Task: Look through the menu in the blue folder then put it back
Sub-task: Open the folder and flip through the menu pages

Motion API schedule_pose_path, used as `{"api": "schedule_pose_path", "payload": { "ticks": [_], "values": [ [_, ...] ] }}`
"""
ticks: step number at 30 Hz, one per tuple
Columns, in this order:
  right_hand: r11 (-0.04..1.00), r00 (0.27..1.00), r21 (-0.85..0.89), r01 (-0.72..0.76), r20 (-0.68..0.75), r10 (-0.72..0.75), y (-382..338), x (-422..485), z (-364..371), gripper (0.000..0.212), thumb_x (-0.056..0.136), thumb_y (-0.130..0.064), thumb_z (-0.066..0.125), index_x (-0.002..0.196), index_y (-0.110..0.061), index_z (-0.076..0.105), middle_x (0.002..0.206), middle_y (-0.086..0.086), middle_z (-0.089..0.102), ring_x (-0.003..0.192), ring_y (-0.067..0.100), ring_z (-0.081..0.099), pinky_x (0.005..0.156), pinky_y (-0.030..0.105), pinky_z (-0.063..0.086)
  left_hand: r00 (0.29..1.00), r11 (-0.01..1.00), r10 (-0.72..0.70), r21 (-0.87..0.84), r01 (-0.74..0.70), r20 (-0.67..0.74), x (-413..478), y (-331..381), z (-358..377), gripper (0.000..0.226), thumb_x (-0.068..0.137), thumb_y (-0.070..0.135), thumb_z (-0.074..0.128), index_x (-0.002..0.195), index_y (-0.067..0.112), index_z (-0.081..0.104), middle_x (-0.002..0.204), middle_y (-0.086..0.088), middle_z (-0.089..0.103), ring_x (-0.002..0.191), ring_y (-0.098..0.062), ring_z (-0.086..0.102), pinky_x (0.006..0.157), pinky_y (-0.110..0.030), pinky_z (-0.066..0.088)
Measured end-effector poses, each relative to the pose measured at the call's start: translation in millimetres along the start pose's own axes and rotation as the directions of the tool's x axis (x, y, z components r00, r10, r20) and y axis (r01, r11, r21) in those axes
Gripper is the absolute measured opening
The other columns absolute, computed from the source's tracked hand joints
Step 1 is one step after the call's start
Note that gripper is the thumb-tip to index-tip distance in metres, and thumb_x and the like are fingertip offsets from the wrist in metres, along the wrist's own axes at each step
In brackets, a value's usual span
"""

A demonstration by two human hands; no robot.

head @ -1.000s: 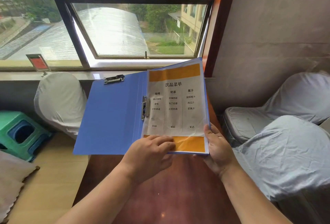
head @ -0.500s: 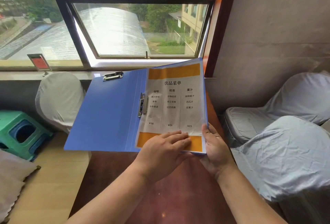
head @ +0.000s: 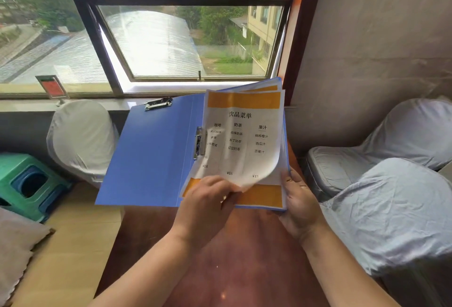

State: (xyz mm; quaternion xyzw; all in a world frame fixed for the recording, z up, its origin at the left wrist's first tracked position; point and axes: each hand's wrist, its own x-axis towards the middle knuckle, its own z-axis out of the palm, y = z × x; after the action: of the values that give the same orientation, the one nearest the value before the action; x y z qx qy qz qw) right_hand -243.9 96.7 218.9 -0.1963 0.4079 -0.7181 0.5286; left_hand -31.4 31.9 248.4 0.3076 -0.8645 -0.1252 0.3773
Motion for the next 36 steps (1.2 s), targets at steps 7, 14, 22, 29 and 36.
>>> {"api": "schedule_pose_path", "payload": {
  "ticks": [7,14,22,29,36],
  "values": [
    [1.000,1.000,-0.004,0.018,-0.017,-0.018,-11.1,-0.5,-13.5,0.031,0.098,-0.037,0.060,0.116,-0.024,0.081,0.114,0.012,0.084,0.080,0.028,0.082,0.039,0.033,0.059,0.495,0.362,-0.863,-0.804,0.471,-0.099,-7.5,-51.6,-30.0,0.033,0.095,0.028,0.075,0.072,0.020,0.052,0.046,0.000,0.062,0.042,-0.015,0.065,0.046,-0.024,0.056],
    [0.999,0.998,-0.037,0.013,-0.053,-0.015,-13.9,4.0,-17.8,0.028,0.098,-0.037,0.061,0.116,-0.023,0.079,0.115,0.011,0.084,0.078,0.028,0.083,0.035,0.032,0.059,0.212,0.077,-0.977,-0.882,0.466,0.027,-30.0,-97.7,-27.7,0.018,0.098,0.024,0.071,0.087,0.017,0.059,0.074,-0.005,0.063,0.041,-0.008,0.062,0.045,-0.025,0.057],
    [1.000,0.999,-0.022,0.003,-0.049,-0.004,-10.2,2.8,-6.9,0.022,0.096,-0.038,0.065,0.098,-0.032,0.086,0.104,0.007,0.086,0.072,0.025,0.083,0.035,0.032,0.058,0.569,0.730,-0.626,-0.144,0.668,-0.533,-22.4,-58.7,-36.7,0.050,0.078,0.027,0.076,0.119,0.009,0.054,0.107,-0.012,0.056,0.106,-0.040,0.058,0.092,-0.047,0.044],
    [0.998,0.999,0.063,0.001,0.043,-0.004,4.6,5.0,12.3,0.037,0.104,-0.032,0.056,0.127,-0.011,0.076,0.124,0.025,0.079,0.096,0.035,0.082,0.064,0.046,0.069,0.936,0.970,0.140,0.143,-0.194,0.322,22.2,12.9,0.3,0.061,0.093,0.060,0.062,0.141,0.022,0.063,0.157,-0.002,0.053,0.146,-0.019,0.045,0.121,-0.043,0.035],
    [0.990,0.998,0.141,0.002,0.066,-0.011,0.4,2.2,15.0,0.035,0.107,-0.027,0.054,0.124,-0.006,0.077,0.127,0.031,0.076,0.110,0.039,0.079,0.081,0.048,0.067,0.896,0.966,0.132,0.146,-0.211,0.424,21.0,17.2,9.7,0.070,0.099,0.066,0.047,0.155,0.024,0.050,0.166,0.004,0.040,0.155,-0.012,0.030,0.128,-0.041,0.022]
  ]
}}
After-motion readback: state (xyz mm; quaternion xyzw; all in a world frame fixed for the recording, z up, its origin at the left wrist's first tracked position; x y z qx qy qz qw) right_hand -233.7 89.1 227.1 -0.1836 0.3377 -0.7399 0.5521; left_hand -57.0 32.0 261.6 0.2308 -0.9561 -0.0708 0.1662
